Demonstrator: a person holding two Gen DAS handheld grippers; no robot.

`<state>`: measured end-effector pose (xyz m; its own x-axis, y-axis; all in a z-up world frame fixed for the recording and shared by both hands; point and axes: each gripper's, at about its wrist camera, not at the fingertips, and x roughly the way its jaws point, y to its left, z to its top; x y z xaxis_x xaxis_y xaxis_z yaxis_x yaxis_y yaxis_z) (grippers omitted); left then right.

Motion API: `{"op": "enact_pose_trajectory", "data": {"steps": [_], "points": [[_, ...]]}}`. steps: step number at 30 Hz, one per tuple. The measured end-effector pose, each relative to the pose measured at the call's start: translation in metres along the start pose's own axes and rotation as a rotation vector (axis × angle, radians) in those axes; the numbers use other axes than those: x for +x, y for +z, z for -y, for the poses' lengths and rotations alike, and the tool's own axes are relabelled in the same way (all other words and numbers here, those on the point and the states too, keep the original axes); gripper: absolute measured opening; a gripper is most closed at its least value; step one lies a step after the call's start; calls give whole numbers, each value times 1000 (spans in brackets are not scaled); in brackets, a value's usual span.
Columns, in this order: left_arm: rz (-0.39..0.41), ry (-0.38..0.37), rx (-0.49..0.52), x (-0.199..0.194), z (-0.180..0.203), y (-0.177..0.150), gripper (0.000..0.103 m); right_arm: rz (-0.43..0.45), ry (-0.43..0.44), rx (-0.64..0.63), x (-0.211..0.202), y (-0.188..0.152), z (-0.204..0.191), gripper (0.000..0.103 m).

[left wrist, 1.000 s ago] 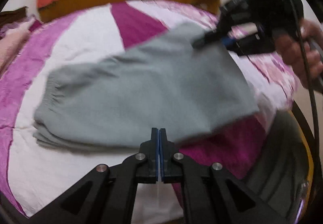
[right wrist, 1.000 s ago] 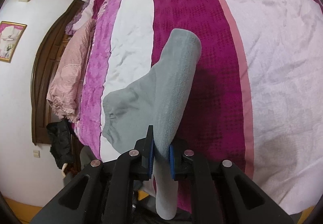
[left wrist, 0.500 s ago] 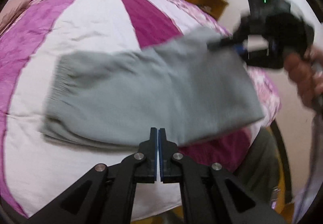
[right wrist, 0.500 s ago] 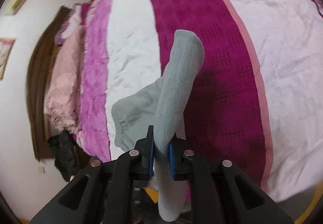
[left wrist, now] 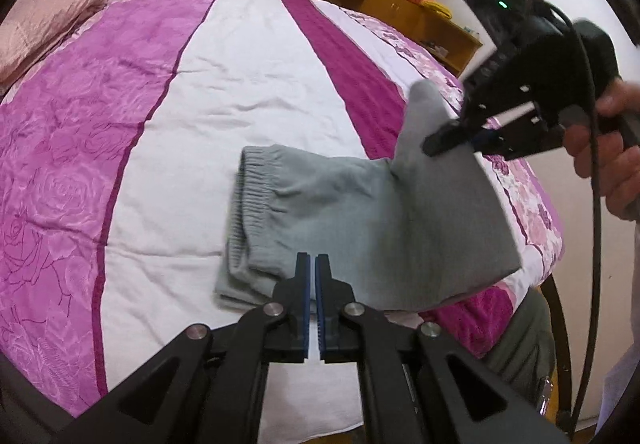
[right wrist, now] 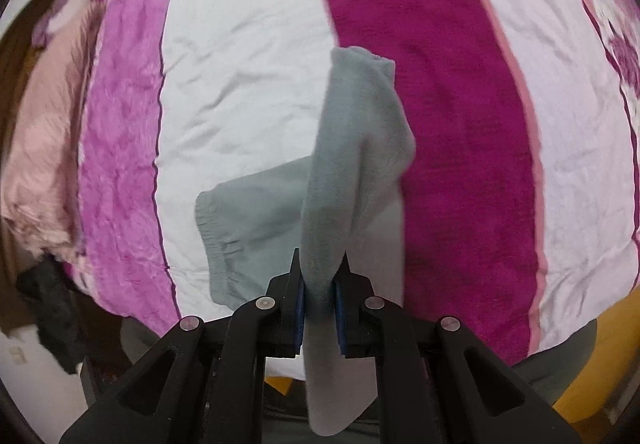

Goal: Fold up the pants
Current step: 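Lower the held pants edge onto the stack and open the right gripper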

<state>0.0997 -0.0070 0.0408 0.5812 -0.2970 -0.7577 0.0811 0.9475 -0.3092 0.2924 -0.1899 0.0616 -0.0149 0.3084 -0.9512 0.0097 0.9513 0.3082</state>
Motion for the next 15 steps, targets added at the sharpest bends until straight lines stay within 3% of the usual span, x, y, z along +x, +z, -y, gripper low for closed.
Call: {"op": "enact_pose_trajectory", "data": {"steps": [6,15], "points": [[47,60,-24,-3,-28,6,1,-30,-40,-49,36,2,-53,5],[7,89,-110,16,-71,8,1,-41,-29,-202,67,-6,-97,5]]}}
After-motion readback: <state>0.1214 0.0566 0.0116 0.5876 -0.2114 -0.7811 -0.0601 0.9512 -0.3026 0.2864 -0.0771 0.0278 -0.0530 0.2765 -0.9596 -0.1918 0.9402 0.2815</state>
